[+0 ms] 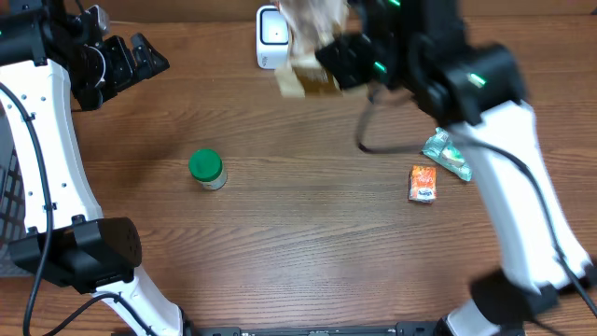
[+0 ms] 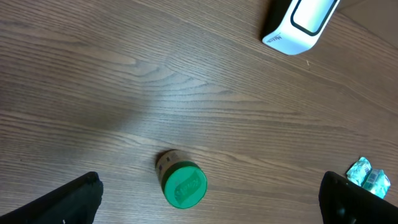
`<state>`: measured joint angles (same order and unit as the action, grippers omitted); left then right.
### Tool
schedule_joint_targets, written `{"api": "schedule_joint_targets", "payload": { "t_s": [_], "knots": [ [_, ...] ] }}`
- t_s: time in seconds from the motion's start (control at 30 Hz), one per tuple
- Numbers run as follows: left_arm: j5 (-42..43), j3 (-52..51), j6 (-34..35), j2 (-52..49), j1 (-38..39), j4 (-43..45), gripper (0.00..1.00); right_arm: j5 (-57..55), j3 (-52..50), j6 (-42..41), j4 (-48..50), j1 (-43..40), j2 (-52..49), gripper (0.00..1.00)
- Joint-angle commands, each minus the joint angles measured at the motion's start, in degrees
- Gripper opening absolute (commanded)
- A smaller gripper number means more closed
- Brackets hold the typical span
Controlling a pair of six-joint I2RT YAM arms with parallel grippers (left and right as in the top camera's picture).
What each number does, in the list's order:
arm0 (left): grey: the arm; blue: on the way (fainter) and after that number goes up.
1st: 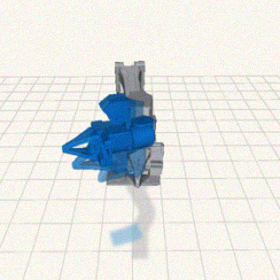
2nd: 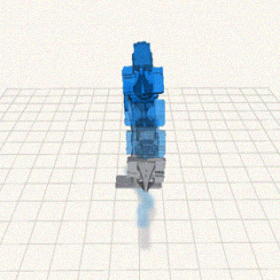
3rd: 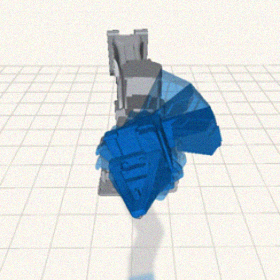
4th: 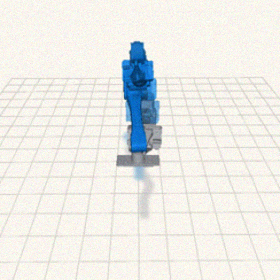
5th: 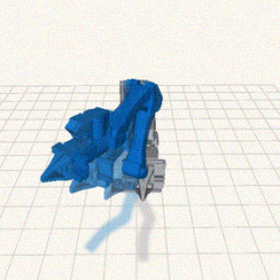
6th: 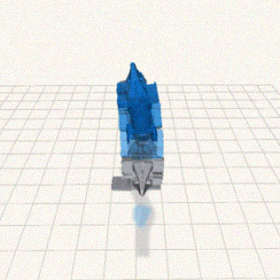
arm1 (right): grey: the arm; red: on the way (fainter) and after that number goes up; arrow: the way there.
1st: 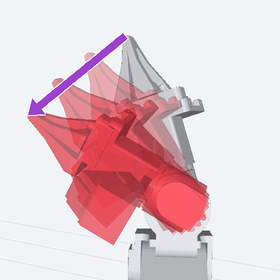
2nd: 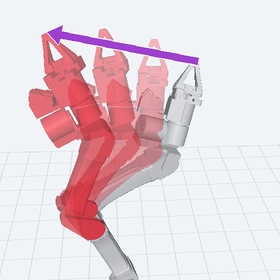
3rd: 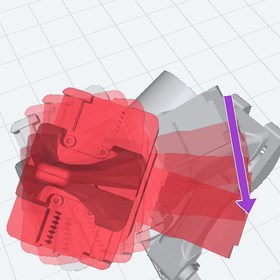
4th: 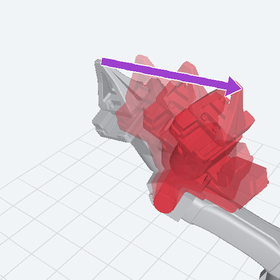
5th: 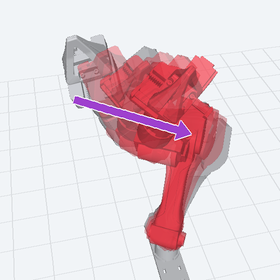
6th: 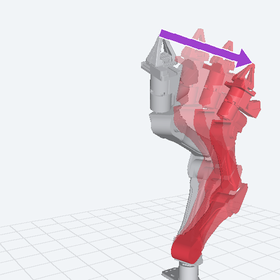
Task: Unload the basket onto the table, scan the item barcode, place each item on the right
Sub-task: 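Hold the snack bag in front of the white scanner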
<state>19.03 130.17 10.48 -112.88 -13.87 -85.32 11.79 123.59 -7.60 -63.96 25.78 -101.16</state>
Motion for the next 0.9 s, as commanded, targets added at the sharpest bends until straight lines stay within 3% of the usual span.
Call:
{"api": "schedule_joint_targets", "payload": {
  "t_s": [0.0, 0.23, 0.4, 0.87],
  "knots": [
    [-0.15, 0.81, -0.20, 0.50, 0.04, 0.04, 1.00, -28.00, 7.10, 7.37, 5.35, 3.78, -8.24, 0.04],
    [-0.15, 0.81, -0.20, 0.50, 0.02, 0.04, 1.00, -53.11, 6.88, 27.54, 24.83, 7.23, -21.11, 0.04],
    [-0.13, 0.81, -0.20, 0.50, 0.02, 0.07, 1.00, -58.53, 6.88, 36.41, 33.55, 7.21, -28.96, 0.04],
    [-0.15, 0.81, -0.20, 0.50, 0.02, 0.09, 0.99, -59.98, 6.86, 36.17, 37.16, 7.28, -39.76, 0.04]
  ]
}}
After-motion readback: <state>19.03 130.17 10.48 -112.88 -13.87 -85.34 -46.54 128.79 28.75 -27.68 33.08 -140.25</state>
